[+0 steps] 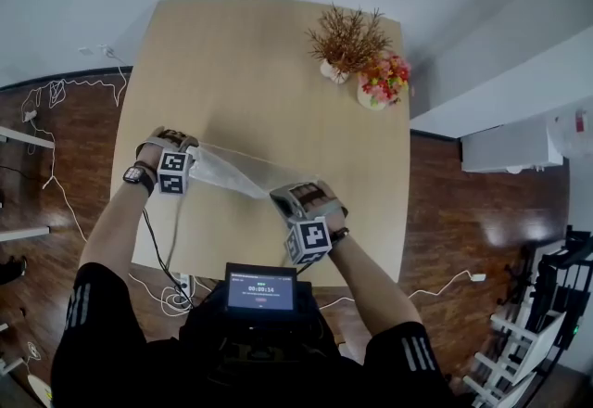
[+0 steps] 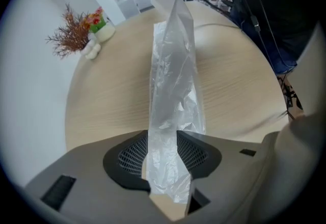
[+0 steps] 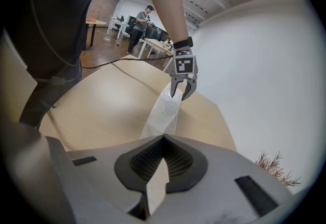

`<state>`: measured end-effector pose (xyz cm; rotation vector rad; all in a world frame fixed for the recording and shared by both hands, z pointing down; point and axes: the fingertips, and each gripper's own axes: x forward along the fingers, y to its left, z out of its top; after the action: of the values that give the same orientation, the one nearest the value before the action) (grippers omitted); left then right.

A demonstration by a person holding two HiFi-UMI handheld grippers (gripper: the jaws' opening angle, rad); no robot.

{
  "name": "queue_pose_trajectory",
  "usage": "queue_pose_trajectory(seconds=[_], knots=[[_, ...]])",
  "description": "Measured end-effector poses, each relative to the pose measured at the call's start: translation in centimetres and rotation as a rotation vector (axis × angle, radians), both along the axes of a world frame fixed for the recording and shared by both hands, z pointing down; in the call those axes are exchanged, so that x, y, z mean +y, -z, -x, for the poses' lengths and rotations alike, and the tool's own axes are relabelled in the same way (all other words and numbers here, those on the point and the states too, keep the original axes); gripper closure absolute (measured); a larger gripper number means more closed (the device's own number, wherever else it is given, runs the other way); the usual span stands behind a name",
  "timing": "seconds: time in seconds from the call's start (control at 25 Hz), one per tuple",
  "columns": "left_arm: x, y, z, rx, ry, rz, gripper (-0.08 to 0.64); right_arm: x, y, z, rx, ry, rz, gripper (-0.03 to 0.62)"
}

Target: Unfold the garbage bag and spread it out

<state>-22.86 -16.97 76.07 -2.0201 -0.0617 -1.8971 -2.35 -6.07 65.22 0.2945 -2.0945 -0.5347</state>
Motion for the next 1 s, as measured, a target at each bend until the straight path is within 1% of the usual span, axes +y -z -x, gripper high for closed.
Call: queue_pose_trajectory(seconds=[0.12, 0.24, 0.44, 0.64, 0.72, 0.76, 0.8, 0.88, 1.0], knots=[[-0.5, 0.8, -0.9, 0.010, -0.024, 0.002, 0.379, 0.1, -0.1, 0.0, 0.004, -0.003, -0.001, 0.574], [-0.9, 1.4, -1.5, -0.001, -0.046, 0.028, 0.379, 0.1, -0.2, 0.0, 0.002, -0.006, -0.003, 0.574], [-0.5, 0.2, -0.9, -0.070, -0.058, 0.125, 0.379, 0.1, 0.3, 0.1, 0.004, -0.006, -0.010, 0.574], [0.2, -1.1, -0.7, -0.095, -0.040, 0.191, 0.383, 0.1, 0.3, 0.0, -0.007, -0.012, -0.006, 0.574], [0.4, -1.2, -0.5, -0.081, -0.028, 0.200, 0.459, 0.1, 0.4, 0.1, -0.016, -0.019, -0.006, 0.574], [0.6, -1.1, -0.5, -0.069, -0.018, 0.203, 0.513, 0.0, 0.4, 0.1, -0.019, -0.022, -0.007, 0.574], [0.7, -1.0, -0.4, -0.057, -0.010, 0.201, 0.551, 0.0, 0.3, 0.0, -0.021, -0.025, -0.007, 0.574], [0.8, -0.7, -0.2, -0.036, -0.003, 0.175, 0.560, 0.1, 0.2, -0.1, -0.024, -0.032, -0.005, 0.574], [0.5, 0.2, 0.2, 0.003, 0.006, 0.090, 0.560, 0.1, 0.2, -0.5, -0.021, -0.045, -0.002, 0.574]])
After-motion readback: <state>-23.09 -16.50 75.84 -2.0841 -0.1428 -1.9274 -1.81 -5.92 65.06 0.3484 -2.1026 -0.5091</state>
